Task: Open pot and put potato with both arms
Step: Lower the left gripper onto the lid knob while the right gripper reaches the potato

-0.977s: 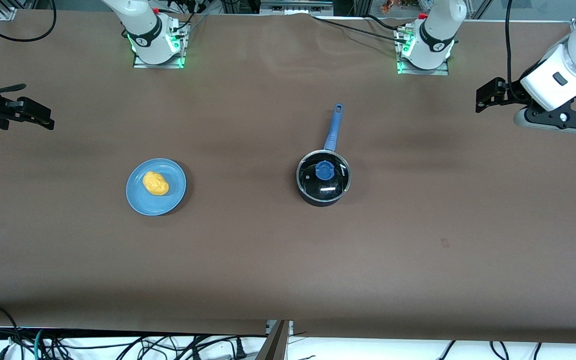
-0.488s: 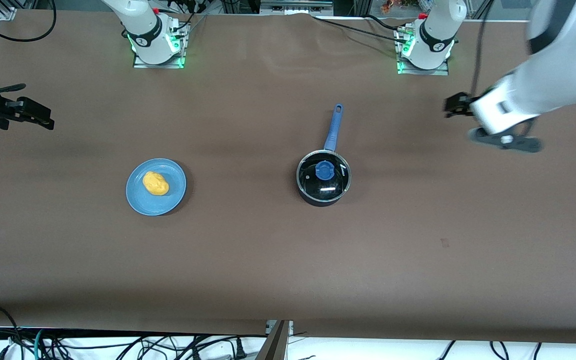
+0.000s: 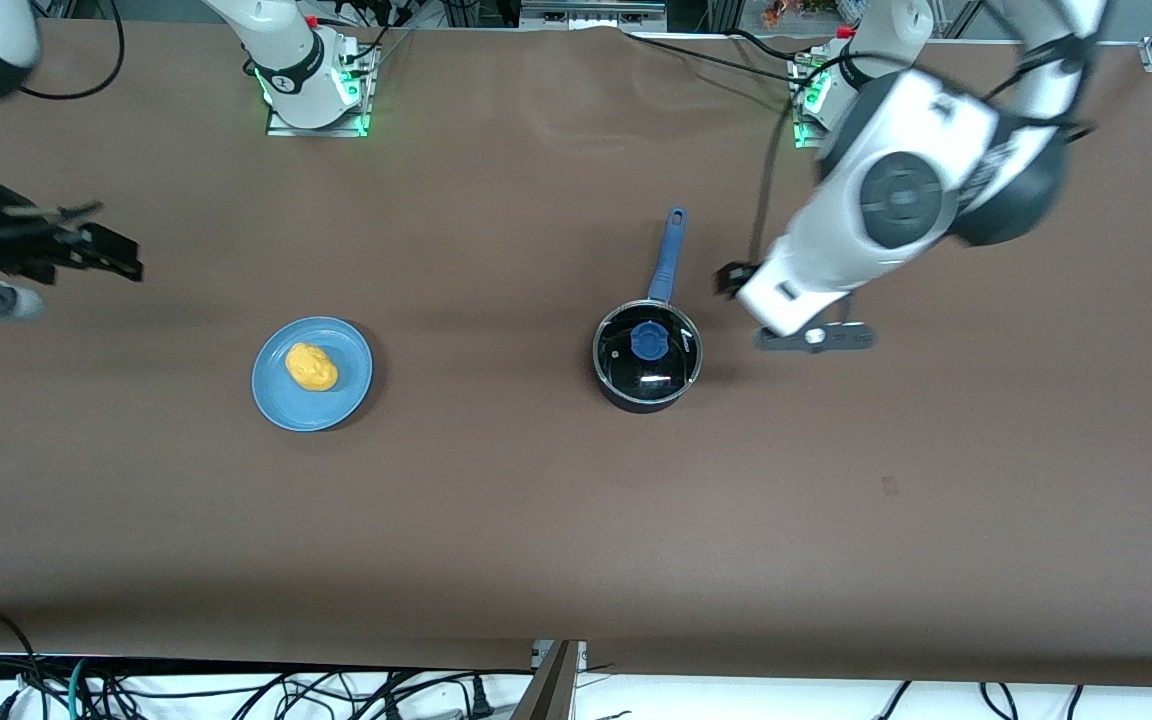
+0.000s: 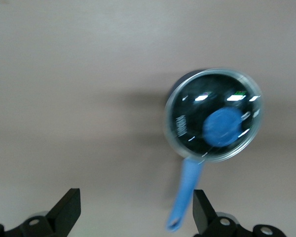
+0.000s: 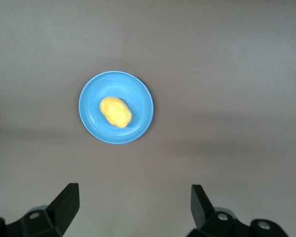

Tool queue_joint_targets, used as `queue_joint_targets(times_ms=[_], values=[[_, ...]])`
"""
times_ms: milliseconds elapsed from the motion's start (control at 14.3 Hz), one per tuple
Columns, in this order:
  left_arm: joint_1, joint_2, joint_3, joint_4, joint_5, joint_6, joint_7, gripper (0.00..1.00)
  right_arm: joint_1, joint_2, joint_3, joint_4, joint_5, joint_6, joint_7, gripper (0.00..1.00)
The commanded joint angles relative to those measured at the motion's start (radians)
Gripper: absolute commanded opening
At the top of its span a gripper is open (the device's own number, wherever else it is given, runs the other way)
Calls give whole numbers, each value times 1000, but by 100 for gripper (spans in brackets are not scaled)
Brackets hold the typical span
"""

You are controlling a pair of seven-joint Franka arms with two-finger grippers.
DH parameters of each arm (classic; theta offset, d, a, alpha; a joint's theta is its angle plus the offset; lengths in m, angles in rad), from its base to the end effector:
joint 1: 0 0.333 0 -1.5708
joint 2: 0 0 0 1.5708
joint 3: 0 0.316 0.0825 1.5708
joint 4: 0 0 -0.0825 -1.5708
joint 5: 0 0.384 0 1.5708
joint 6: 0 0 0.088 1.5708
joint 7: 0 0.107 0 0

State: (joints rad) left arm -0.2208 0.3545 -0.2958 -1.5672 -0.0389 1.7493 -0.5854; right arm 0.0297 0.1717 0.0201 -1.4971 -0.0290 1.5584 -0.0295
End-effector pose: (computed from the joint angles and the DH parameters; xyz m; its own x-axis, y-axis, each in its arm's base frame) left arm 0.5678 -0.3018 0.4347 0.9747 0.0832 -0.2074 0.0909 -0.9955 0.0277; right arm 0.6006 0.0258 0.5588 0.9907 0.0786 -0.1108 0.0816 -0.9964 0.0222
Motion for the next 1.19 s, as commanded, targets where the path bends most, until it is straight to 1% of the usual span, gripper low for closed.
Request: queue_joint_targets(times_ms=[0, 209, 349, 419, 698, 907, 977, 1047, 1116], values=[[-84, 92, 10, 24, 4, 134, -138, 100, 41, 90, -2, 3, -3, 67, -16, 100], [-107, 187, 14, 13, 19, 252, -151, 100, 59, 188, 0, 0, 3, 143, -18, 100], [-138, 236, 12, 13, 86, 288, -154, 100, 91, 244, 0, -2, 0, 219, -58, 100], [-144, 254, 10, 15, 96, 312, -166, 100, 98, 267, 0, -3, -6, 262, -113, 100], [-164, 267, 12, 12, 99, 329, -195, 100, 101, 357, 1, -26, -6, 389, -324, 100], [-164, 268, 14, 15, 100, 332, -189, 100, 99, 367, 3, -132, -3, 501, -484, 100], [-164, 267, 12, 15, 100, 332, -189, 96, 99, 364, 3, -167, -3, 523, -513, 100], [-164, 267, 12, 15, 100, 332, -185, 82, 99, 358, 3, -199, -5, 541, -535, 100], [-163, 264, 12, 15, 100, 331, -185, 72, 101, 353, 4, -228, -5, 561, -565, 100]])
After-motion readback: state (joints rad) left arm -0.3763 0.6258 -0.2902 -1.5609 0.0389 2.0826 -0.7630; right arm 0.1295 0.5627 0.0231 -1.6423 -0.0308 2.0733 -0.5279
